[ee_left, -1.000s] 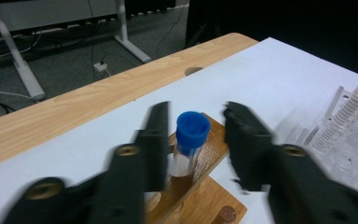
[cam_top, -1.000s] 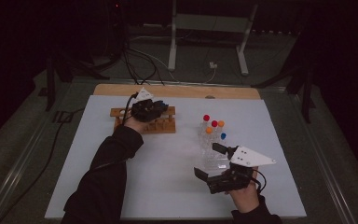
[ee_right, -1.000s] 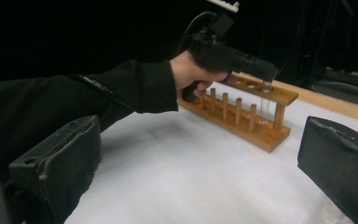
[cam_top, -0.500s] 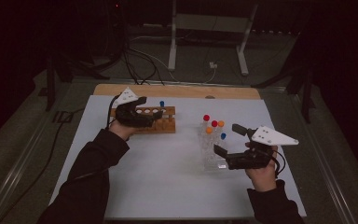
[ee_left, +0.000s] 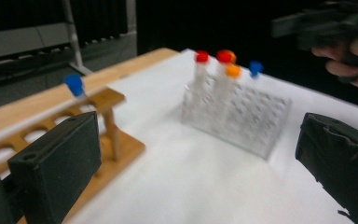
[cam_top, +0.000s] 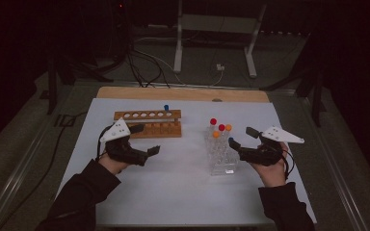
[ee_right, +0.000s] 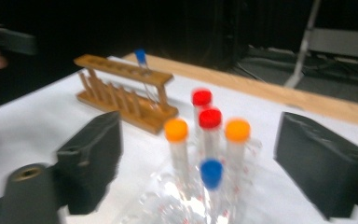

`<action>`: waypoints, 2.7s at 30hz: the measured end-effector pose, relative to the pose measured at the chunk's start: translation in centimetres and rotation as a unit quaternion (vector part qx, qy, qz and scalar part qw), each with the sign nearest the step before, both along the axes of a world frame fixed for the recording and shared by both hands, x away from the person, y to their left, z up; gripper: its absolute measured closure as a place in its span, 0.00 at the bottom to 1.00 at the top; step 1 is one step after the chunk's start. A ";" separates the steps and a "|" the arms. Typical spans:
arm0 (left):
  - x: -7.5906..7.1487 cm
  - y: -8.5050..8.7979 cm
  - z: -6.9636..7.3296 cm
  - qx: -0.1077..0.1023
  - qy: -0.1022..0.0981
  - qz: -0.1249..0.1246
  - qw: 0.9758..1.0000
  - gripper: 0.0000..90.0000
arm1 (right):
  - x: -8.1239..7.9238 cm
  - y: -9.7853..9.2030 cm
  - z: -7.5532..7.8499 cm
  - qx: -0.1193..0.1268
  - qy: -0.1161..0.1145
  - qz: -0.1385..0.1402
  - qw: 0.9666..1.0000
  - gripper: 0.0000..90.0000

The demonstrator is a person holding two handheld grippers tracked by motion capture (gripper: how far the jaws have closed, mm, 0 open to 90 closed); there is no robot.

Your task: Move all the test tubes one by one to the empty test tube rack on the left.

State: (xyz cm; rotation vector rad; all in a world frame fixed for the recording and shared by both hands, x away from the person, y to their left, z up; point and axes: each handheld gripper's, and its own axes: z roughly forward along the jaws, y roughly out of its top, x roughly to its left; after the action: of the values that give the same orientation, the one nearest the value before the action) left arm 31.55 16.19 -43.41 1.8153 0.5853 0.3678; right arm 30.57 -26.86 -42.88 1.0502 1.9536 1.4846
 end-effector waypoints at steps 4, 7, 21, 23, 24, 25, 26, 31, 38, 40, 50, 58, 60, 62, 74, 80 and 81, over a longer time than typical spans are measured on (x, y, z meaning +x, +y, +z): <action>-1.6 -0.1 -1.0 0.008 -0.002 -0.018 1.000 0.01 | 0.6 -0.2 -1.7 -0.015 0.032 -0.011 0.999 0.28; -2.4 -0.2 -1.6 0.005 -0.001 -0.025 1.000 0.01 | 1.0 0.0 -2.8 -0.032 0.054 -0.024 0.998 0.37; -3.6 0.6 -2.6 0.009 0.004 -0.025 1.000 0.01 | 1.8 1.1 -4.8 -0.080 0.099 -0.032 0.991 0.70; -3.6 0.6 -2.7 0.009 0.005 -0.024 1.000 0.01 | 1.9 1.3 -4.9 -0.085 0.099 -0.032 0.991 0.74; -3.6 0.7 -2.7 0.010 0.004 -0.026 1.000 0.01 | 1.9 1.4 -4.9 -0.087 0.098 -0.033 0.991 0.76; -3.6 0.7 -2.8 0.014 0.002 -0.024 1.000 0.01 | 2.0 1.5 -4.9 -0.089 0.096 -0.032 0.991 0.78; -3.6 0.6 -2.8 0.015 0.002 -0.025 1.000 0.01 | 2.0 1.6 -4.9 -0.092 0.095 -0.032 0.991 0.80; -3.4 0.6 -3.1 0.021 0.009 -0.025 0.999 0.01 | 2.0 1.9 -4.8 -0.105 0.092 -0.034 0.990 0.85; -3.3 0.6 -3.2 0.023 0.013 -0.028 0.999 0.01 | 1.9 1.9 -4.6 -0.108 0.088 -0.035 0.990 0.85; -3.2 0.7 -3.3 0.024 0.012 -0.026 0.999 0.01 | 1.8 1.8 -4.3 -0.106 0.085 -0.035 0.990 0.85; -3.1 0.8 -3.0 0.018 0.019 -0.031 0.999 0.01 | 0.4 1.2 -0.6 -0.090 0.041 -0.043 0.994 0.85; -3.3 0.6 -2.6 0.016 0.022 -0.038 0.999 0.01 | -1.4 2.0 1.8 -0.085 0.012 -0.025 0.996 0.86; -3.4 0.6 -2.4 0.014 0.019 -0.039 0.999 0.01 | -1.8 2.6 2.2 -0.087 0.003 -0.014 0.996 0.85; -3.5 0.5 -2.3 0.015 0.017 -0.041 0.999 0.01 | -2.3 3.2 2.5 -0.084 -0.001 0.000 0.996 0.85; -4.0 -0.5 -1.7 0.012 0.031 -0.067 0.997 0.01 | -4.0 8.3 1.6 -0.078 0.014 0.102 0.992 0.85; -4.6 -1.4 -1.2 0.009 0.030 -0.079 0.996 0.02 | -4.3 10.6 0.1 -0.088 0.034 0.141 0.986 0.85; -4.8 -1.5 -1.1 0.011 0.029 -0.077 0.997 0.02 | -4.3 10.9 -0.2 -0.090 0.037 0.146 0.984 0.85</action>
State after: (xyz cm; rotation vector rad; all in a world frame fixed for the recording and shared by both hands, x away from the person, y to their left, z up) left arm 26.79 14.64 -44.53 1.8834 0.4783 0.2191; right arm 26.23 -15.99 -43.04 0.7763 2.3262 1.3969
